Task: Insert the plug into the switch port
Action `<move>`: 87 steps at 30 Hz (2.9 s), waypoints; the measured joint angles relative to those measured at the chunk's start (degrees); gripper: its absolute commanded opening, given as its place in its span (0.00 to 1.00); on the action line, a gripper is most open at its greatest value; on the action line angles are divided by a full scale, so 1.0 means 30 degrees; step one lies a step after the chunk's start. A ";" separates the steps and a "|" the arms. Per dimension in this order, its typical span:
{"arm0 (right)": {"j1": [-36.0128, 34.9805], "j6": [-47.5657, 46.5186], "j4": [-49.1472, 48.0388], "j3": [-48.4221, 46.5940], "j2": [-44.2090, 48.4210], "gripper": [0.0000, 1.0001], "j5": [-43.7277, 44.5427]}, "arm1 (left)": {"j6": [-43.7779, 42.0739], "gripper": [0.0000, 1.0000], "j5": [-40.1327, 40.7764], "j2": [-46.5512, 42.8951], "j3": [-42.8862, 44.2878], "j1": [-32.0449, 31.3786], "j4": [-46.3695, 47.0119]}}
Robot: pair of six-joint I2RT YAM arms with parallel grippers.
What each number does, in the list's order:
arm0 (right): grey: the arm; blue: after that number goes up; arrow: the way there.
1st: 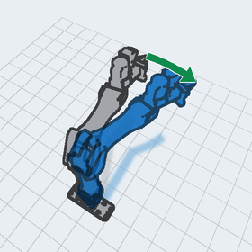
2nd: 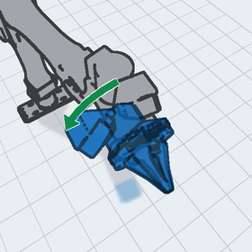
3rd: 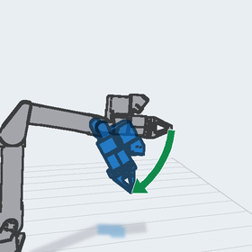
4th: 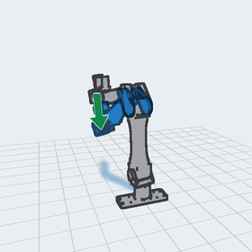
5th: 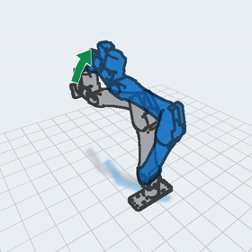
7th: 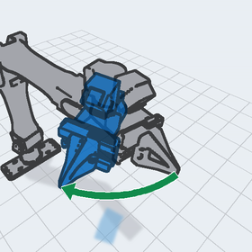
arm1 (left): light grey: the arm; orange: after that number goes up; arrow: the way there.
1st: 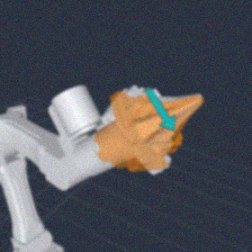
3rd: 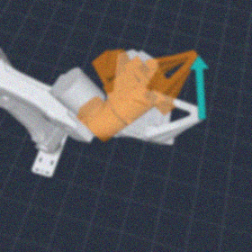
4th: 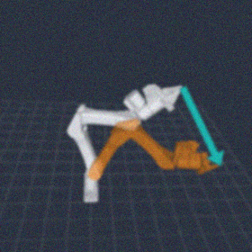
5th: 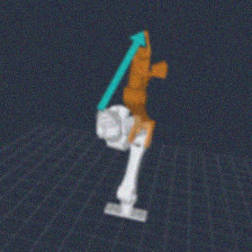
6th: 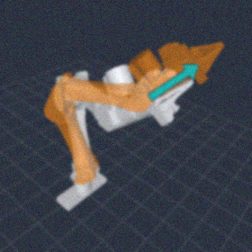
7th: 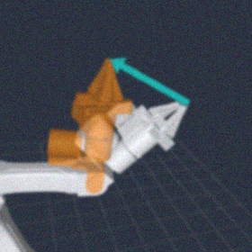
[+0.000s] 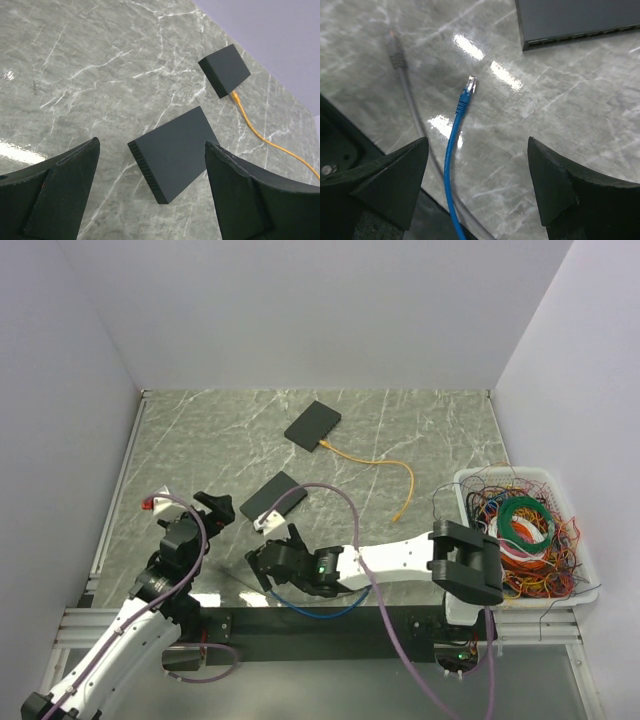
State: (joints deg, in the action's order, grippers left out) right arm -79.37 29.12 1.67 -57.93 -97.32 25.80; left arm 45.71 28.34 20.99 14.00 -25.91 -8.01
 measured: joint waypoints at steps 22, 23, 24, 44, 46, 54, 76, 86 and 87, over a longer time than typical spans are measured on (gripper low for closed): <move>-0.0357 0.0954 0.1253 -0.2302 -0.3971 0.45 -0.0954 | 0.0153 0.89 0.0503 0.0954 0.0000 -0.0007 0.0007; -0.0401 0.0976 0.1260 -0.2324 -0.4051 0.45 -0.0976 | 0.0153 0.89 0.0503 0.0954 0.0000 -0.0007 0.0007; -0.0466 0.0998 0.1282 -0.2339 -0.4116 0.45 -0.0984 | 0.0153 0.89 0.0503 0.0962 0.0000 -0.0007 0.0007; -0.0991 0.1348 0.0648 -0.2521 -0.4532 0.00 -0.0903 | 0.0153 0.89 0.0510 0.1239 0.0000 -0.0007 0.0007; -0.0998 0.1355 0.0452 -0.1953 -0.4116 0.00 -0.0954 | 0.0146 0.91 0.0503 0.1290 0.0000 -0.0007 0.0007; -0.0940 0.0918 0.1115 0.1086 -0.0204 0.00 -0.0444 | -0.0393 0.87 -0.1348 0.1027 0.0189 -0.0007 0.0087; 0.1807 -0.0459 -0.3949 0.7970 1.3814 0.00 -0.5661 | 0.2266 0.80 -1.6393 0.0765 -0.0262 -0.0350 0.9479; 0.2055 -0.0576 -0.6288 0.8816 1.5620 0.00 -0.8429 | 0.4306 0.80 -1.8848 -0.0474 -0.2419 -0.0780 1.4404; 0.2113 -0.0561 -0.6368 0.8816 1.5628 0.00 -0.8517 | 0.4466 0.80 -1.8979 -0.0466 -0.2419 -0.0801 1.4732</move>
State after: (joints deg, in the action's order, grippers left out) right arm -73.03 27.44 -17.43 -31.48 -50.43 0.25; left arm 59.11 -28.60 19.59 6.74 -28.32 36.18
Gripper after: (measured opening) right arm 0.023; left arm 0.802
